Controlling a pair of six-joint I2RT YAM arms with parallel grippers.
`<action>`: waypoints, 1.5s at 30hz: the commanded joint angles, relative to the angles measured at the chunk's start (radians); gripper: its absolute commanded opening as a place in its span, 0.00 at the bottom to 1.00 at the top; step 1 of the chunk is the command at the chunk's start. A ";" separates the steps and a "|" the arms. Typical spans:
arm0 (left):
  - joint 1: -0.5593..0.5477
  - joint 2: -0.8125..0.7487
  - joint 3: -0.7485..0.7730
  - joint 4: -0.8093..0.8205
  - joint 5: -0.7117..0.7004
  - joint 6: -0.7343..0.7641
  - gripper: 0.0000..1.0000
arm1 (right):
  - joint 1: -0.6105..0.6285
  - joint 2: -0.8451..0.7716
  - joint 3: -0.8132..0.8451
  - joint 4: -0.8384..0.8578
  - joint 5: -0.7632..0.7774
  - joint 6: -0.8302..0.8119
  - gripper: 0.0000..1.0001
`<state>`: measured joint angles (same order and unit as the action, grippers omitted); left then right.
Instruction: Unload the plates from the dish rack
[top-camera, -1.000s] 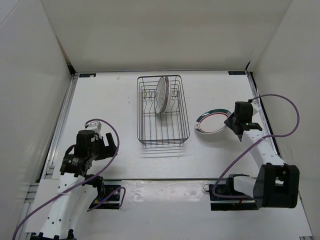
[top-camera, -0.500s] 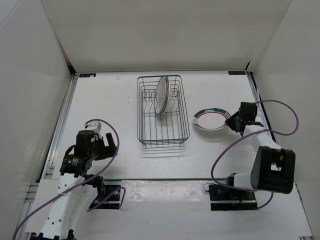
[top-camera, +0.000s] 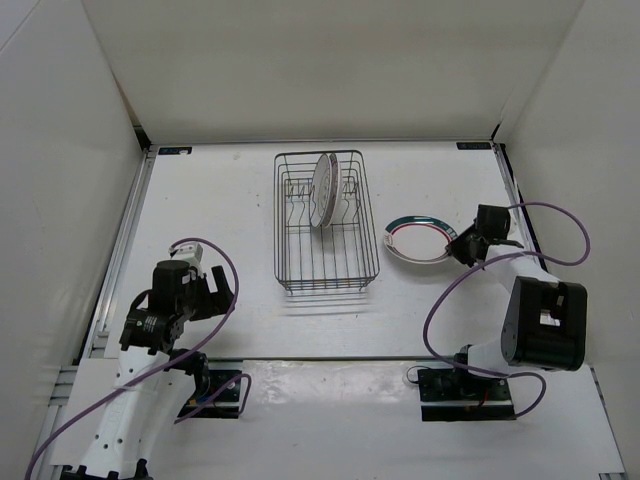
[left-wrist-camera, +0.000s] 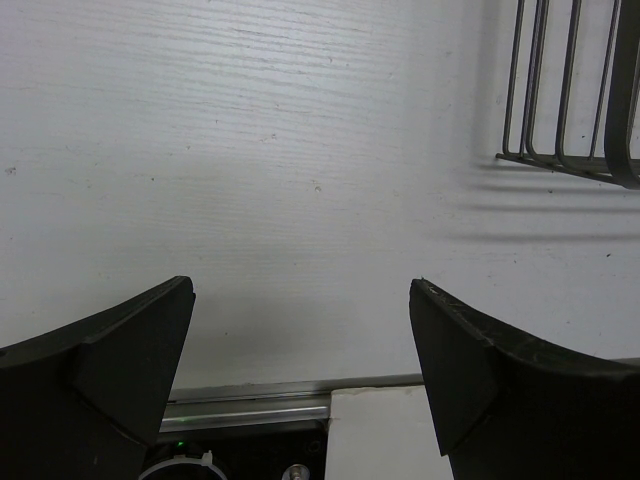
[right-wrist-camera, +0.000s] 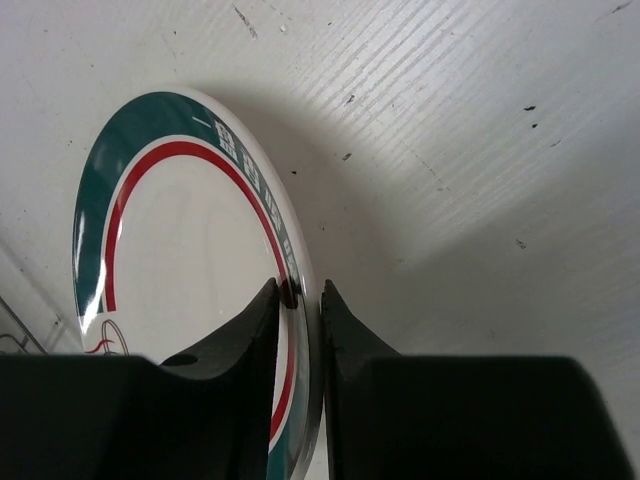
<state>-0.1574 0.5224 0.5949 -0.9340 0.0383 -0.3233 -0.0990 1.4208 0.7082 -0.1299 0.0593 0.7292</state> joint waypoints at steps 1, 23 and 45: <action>-0.002 0.002 -0.012 0.009 0.008 -0.002 1.00 | 0.002 0.056 -0.024 -0.194 0.062 -0.071 0.22; -0.004 0.001 -0.010 0.008 0.000 -0.002 1.00 | 0.005 -0.047 0.141 -0.375 0.005 -0.063 0.43; -0.002 0.008 -0.009 0.015 0.015 -0.002 1.00 | 0.591 0.131 0.775 -0.278 0.057 -0.376 0.90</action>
<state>-0.1577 0.5339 0.5945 -0.9340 0.0418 -0.3229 0.4572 1.5108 1.3743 -0.3862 0.0151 0.4164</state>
